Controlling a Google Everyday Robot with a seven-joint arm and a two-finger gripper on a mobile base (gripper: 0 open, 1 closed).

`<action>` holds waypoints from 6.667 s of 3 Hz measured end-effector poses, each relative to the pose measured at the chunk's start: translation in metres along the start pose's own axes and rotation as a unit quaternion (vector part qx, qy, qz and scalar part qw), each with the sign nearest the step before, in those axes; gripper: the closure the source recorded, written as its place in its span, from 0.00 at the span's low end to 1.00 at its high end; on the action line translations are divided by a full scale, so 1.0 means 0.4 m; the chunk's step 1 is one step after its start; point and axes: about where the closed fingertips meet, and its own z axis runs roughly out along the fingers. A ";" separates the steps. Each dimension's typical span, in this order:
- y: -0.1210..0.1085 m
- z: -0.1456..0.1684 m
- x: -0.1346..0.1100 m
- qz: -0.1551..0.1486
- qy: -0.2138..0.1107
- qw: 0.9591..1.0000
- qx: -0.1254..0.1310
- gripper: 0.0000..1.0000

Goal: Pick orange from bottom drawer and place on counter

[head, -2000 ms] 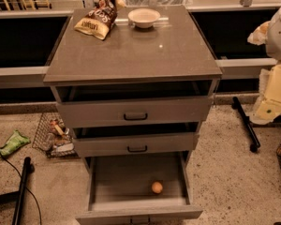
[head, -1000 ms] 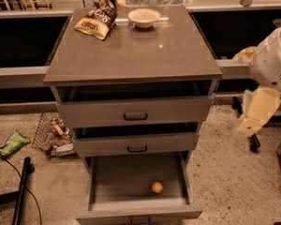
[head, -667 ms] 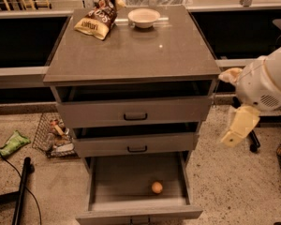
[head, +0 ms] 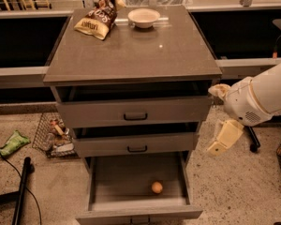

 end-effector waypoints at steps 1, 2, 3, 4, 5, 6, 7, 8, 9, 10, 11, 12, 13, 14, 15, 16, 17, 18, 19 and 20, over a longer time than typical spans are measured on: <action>0.007 0.035 0.019 0.007 0.007 1.000 -0.012 0.00; 0.027 0.141 0.104 0.006 0.024 0.999 -0.037 0.00; 0.055 0.255 0.210 0.011 0.037 0.997 -0.060 0.00; 0.072 0.349 0.298 0.022 0.042 0.996 -0.076 0.00; 0.075 0.430 0.372 0.038 0.025 0.996 -0.082 0.00; 0.080 0.556 0.437 0.059 -0.010 0.994 -0.097 0.00; 0.080 0.556 0.437 0.059 -0.010 0.994 -0.097 0.00; 0.061 0.641 0.466 0.040 0.000 0.995 -0.088 0.00; 0.030 0.750 0.515 0.026 -0.033 0.995 -0.086 0.00; -0.005 0.862 0.582 0.020 -0.080 0.993 -0.079 0.00; -0.017 0.956 0.642 0.024 -0.116 0.990 -0.079 0.00; -0.020 1.056 0.696 0.041 -0.148 0.985 -0.083 0.00; -0.020 1.057 0.696 0.041 -0.148 0.985 -0.083 0.00; -0.040 1.129 0.703 0.068 -0.164 0.982 -0.071 0.00; -0.074 1.237 0.693 0.094 -0.195 0.975 -0.060 0.00; -0.086 1.367 0.689 0.111 -0.226 0.966 -0.050 0.00; -0.067 1.447 0.700 0.116 -0.234 0.964 -0.050 0.00; -0.044 1.501 0.700 0.108 -0.231 0.966 -0.048 0.00; -0.028 1.545 0.705 0.103 -0.223 0.968 -0.049 0.00; -0.021 1.581 0.723 0.105 -0.205 0.972 -0.045 0.00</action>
Offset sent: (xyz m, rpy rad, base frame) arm -0.0066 -0.0116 -0.1530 -0.0627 0.1589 0.0541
